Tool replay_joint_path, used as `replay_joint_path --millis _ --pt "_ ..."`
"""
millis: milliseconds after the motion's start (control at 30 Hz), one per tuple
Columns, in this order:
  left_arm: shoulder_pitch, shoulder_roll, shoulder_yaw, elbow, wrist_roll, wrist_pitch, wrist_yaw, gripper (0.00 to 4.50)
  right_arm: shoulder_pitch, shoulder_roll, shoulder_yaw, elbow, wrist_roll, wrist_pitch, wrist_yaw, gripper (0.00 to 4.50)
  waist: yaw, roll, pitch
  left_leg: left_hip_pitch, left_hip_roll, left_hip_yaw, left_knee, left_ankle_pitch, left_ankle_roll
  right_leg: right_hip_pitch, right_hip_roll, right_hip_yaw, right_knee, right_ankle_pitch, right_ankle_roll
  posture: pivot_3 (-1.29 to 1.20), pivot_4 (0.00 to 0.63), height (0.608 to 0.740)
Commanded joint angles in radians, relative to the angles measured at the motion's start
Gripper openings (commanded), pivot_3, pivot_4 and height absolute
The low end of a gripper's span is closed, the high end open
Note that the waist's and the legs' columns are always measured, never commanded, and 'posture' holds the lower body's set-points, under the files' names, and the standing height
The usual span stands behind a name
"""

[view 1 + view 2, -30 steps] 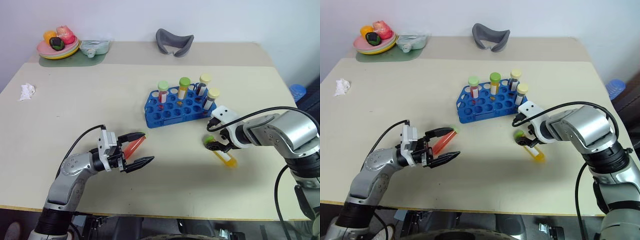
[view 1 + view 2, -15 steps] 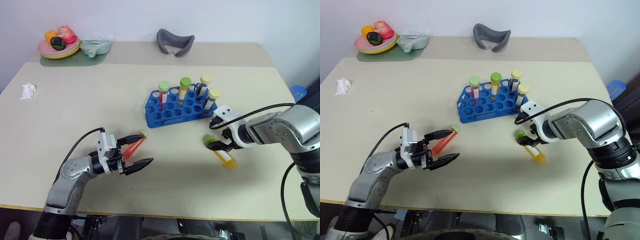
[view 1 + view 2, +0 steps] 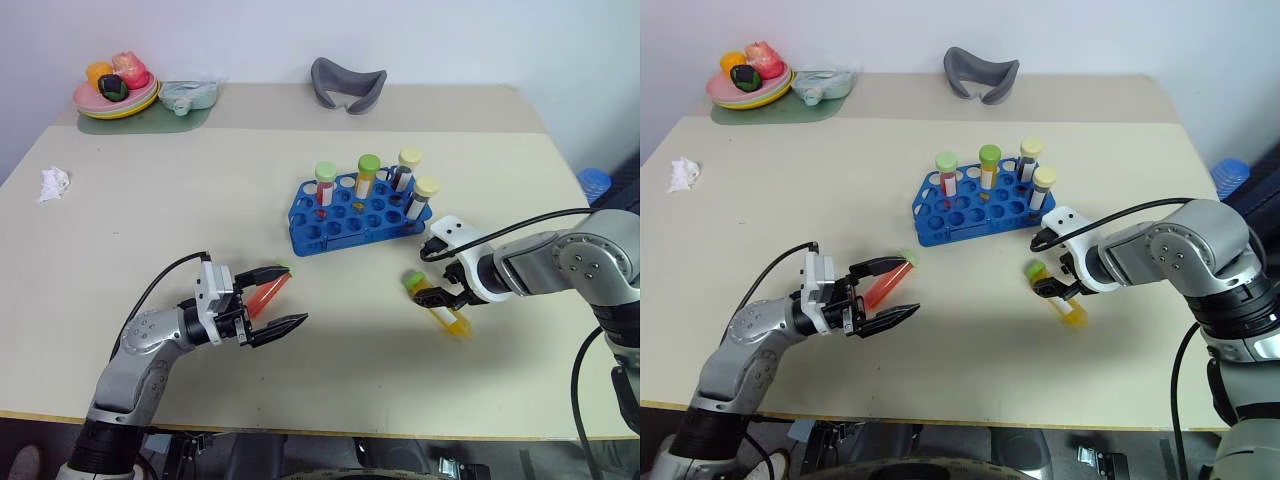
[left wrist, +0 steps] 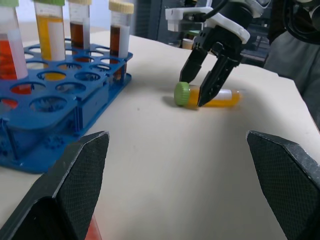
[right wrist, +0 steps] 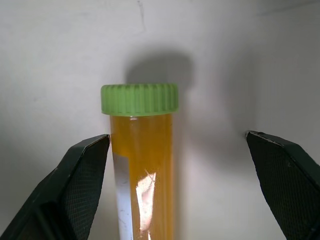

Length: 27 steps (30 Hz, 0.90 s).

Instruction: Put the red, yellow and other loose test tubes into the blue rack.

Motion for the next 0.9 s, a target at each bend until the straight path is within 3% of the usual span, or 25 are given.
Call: replay_joint_path --millis 33,67,167,367,667,800,900 --pt "-0.002 0.005 0.013 -0.013 -0.006 -0.012 -0.005 4.50 0.009 -0.001 -0.023 0.001 0.061 0.007 -0.038 4.41 0.000 0.000 0.000 0.000 0.000 0.000 0.000 0.000 0.000 0.000 0.000 0.000 0.000 0.000 0.000 0.00 0.150 0.740" --pt "-0.002 0.005 0.013 -0.013 -0.006 -0.012 -0.005 4.50 0.009 0.000 -0.024 0.004 0.071 0.007 -0.049 4.41 0.000 0.000 0.000 0.000 0.000 0.000 0.000 0.000 0.000 0.000 0.000 0.000 0.000 0.000 0.000 0.00 0.150 0.740" --pt "0.002 0.004 0.013 -0.013 -0.005 -0.013 -0.004 4.50 0.010 0.005 -0.027 0.008 0.095 0.007 -0.079 3.66 0.000 0.000 0.000 0.000 0.000 0.000 0.000 0.000 0.000 0.000 0.000 0.000 0.000 0.000 0.000 0.00 0.150 0.740" --pt "0.006 0.004 0.015 -0.016 -0.004 -0.014 -0.002 4.50 0.015 0.015 -0.027 0.008 0.126 0.007 -0.122 0.84 -0.001 0.000 0.000 0.000 0.000 0.000 0.000 0.000 0.000 0.000 0.000 0.000 0.000 0.000 0.000 0.00 0.150 0.740" --pt "0.006 0.007 0.017 -0.025 -0.008 -0.007 0.002 4.50 0.012 0.026 -0.040 0.008 0.146 0.007 -0.153 0.78 -0.002 0.000 0.000 0.000 0.000 0.000 0.000 0.000 0.000 0.000 0.000 0.000 0.000 0.000 0.000 0.00 0.150 0.740" --pt "0.004 0.007 0.017 -0.024 -0.009 -0.006 0.003 4.50 0.008 0.101 -0.147 -0.003 0.183 0.007 -0.144 0.78 -0.002 0.000 0.000 0.000 0.000 0.000 0.000 0.000 0.000 -0.001 0.000 0.000 0.000 0.000 0.000 0.00 0.150 0.740" --pt "0.005 0.008 0.017 -0.025 -0.010 -0.004 0.002 4.50 0.055 0.269 -0.352 -0.023 0.379 -0.198 -0.095 0.78 -0.002 0.000 0.000 -0.001 0.000 0.000 0.000 0.000 0.000 -0.001 0.001 0.000 0.001 0.000 0.000 0.00 0.150 0.740"
